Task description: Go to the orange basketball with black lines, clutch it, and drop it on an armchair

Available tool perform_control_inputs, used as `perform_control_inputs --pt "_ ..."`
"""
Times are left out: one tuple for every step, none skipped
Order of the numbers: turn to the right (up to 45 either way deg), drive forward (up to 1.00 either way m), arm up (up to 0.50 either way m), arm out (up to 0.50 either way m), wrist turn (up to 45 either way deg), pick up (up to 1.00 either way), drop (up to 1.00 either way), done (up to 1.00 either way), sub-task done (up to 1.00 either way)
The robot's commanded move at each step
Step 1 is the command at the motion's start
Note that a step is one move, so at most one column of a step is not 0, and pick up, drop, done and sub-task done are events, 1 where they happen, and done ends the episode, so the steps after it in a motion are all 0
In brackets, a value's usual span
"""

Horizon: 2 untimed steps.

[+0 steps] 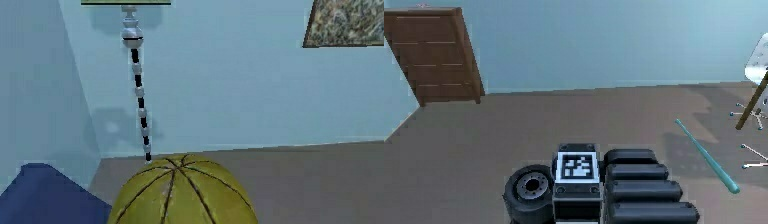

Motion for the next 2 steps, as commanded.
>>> perform_control_inputs --pt "-6.0 0.0 0.0 0.0 0.0 0.0 0.0 0.0 0.0" --pt "6.0 0.0 0.0 0.0 0.0 0.0 0.0 0.0 0.0"
